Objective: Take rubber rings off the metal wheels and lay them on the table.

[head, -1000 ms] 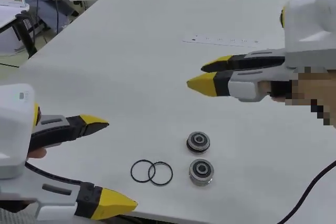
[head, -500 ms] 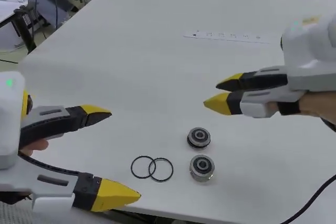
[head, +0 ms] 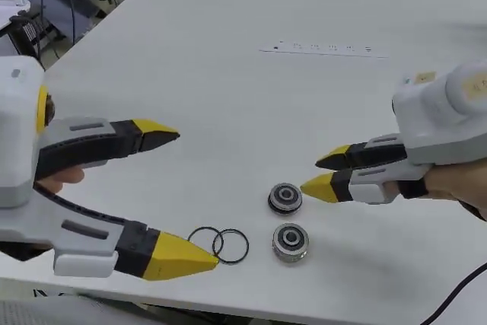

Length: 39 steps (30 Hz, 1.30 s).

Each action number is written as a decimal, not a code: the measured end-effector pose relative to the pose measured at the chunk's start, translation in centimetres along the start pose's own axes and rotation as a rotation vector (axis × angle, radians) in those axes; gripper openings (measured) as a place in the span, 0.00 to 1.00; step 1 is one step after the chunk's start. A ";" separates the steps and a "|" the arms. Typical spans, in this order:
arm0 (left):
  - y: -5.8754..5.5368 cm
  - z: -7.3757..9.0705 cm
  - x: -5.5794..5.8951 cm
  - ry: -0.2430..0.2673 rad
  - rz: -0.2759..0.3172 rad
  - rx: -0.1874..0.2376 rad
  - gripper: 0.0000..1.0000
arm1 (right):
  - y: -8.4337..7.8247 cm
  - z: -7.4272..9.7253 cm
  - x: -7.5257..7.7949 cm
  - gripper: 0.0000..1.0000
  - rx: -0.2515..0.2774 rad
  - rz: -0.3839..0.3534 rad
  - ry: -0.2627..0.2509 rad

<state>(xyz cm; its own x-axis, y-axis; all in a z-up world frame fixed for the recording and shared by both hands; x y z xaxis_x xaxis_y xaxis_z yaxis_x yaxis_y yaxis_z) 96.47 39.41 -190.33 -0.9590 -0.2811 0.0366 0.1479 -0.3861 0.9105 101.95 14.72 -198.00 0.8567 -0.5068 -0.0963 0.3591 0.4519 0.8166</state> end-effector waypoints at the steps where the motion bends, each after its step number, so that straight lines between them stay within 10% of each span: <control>1: 0.5 -0.3 -0.1 -0.009 -0.020 0.002 0.88 | -0.3 -0.1 0.0 0.29 -0.005 -0.002 0.001; 19: 5.1 -6.7 -3.8 -0.059 -0.166 0.036 0.78 | -1.9 -1.1 -0.3 0.32 -0.037 0.014 0.022; 32: 1.6 -11.9 -5.0 -0.097 -0.157 -0.039 0.63 | -2.4 -1.6 0.0 0.30 -0.030 0.014 0.017; 39: -0.7 -12.8 -5.4 -0.038 -0.116 -0.024 0.45 | -2.9 -2.0 0.1 0.28 -0.040 0.004 0.018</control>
<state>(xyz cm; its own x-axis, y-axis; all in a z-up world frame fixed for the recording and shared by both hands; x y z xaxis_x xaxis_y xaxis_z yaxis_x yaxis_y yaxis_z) 104.64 29.90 -196.45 -0.9784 -0.1997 -0.0526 0.0404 -0.4348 0.8996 101.74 14.86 -201.54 0.8644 -0.4920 -0.1038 0.3702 0.4829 0.7936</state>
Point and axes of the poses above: the centre of the closed fingertips' face, and the gripper's own axes: z roughly backward along the fingers, x roughly to its right, y roughly out of its top, the point moved 9 cm from there along z, roughly backward along the fingers, and after that the axes turned 3 degrees about z, right-handed, at the moved point
